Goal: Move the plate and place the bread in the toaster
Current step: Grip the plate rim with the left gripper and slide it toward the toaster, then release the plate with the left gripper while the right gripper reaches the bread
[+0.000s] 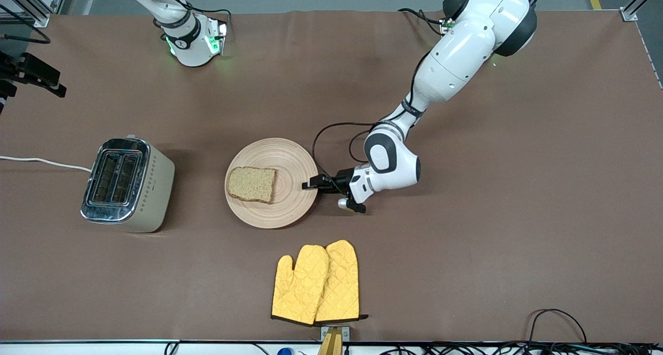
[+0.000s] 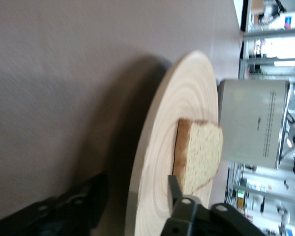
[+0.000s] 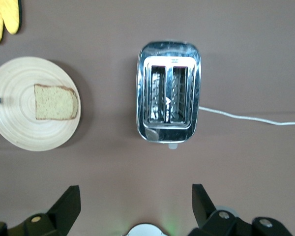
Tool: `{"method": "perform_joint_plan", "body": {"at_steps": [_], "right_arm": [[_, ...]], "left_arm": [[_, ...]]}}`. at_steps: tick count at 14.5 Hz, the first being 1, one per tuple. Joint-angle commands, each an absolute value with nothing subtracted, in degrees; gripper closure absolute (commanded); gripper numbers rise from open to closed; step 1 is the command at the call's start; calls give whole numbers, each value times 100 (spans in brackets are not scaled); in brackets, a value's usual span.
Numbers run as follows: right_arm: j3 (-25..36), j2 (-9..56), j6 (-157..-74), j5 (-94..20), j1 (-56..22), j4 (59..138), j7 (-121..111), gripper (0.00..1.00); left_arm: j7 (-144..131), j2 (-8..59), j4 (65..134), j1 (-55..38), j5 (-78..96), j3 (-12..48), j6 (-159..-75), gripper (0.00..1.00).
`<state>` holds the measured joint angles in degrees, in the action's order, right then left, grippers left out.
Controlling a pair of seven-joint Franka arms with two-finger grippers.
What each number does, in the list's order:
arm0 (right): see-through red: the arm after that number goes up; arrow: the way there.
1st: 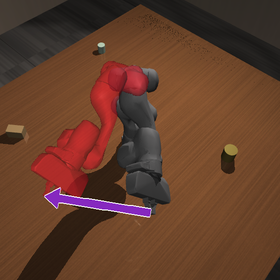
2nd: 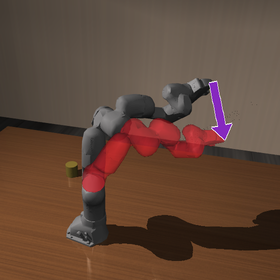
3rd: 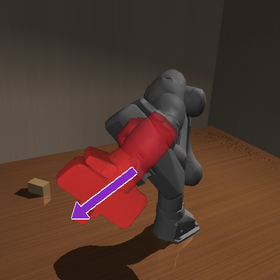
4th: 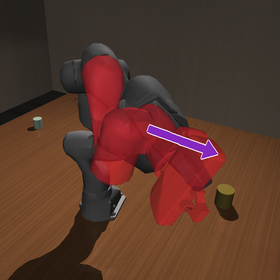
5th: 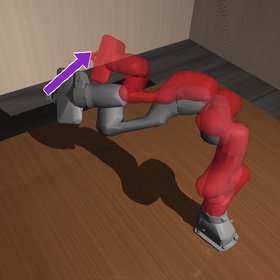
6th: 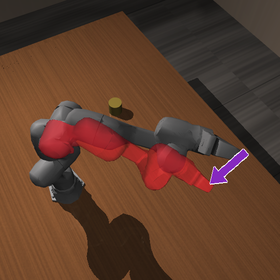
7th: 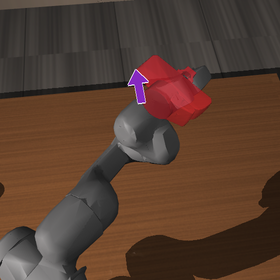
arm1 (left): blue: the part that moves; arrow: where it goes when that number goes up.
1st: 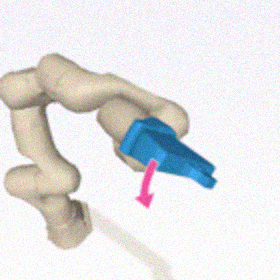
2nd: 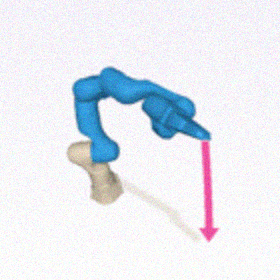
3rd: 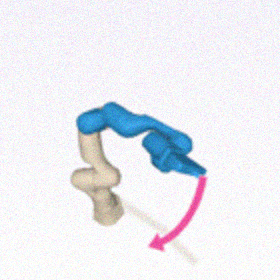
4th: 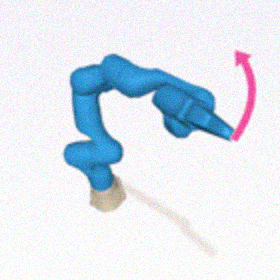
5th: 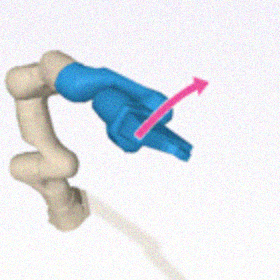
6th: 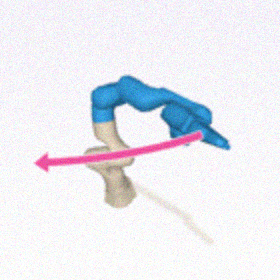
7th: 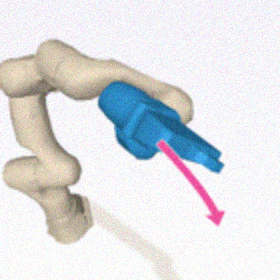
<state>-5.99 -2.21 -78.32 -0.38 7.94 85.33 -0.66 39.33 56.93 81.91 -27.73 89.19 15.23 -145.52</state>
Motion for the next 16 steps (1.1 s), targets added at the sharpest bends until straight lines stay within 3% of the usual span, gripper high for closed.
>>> {"method": "perform_joint_plan", "body": {"at_steps": [1,5,8,12,16], "right_arm": [[-624,-220,-7953,-647,1018,8920,-9,0],[-668,87,-9119,-1116,688,9744,411,0],[-668,464,-10777,-1143,64,10605,1131,0],[-677,1141,-12845,-1221,-465,11380,1380,0],[-668,1336,-13534,-1239,-940,11872,1380,0]], "left_arm": [[2984,4960,8621,-2602,8371,1285,-14643,0],[1182,3922,9017,-1804,6271,1257,-14451,0],[-197,3254,8965,-1092,4324,1248,-13258,0],[-1641,2270,8711,-879,1824,1257,-11545,0],[-2153,1557,8096,-844,398,1239,-9751,0]]}}
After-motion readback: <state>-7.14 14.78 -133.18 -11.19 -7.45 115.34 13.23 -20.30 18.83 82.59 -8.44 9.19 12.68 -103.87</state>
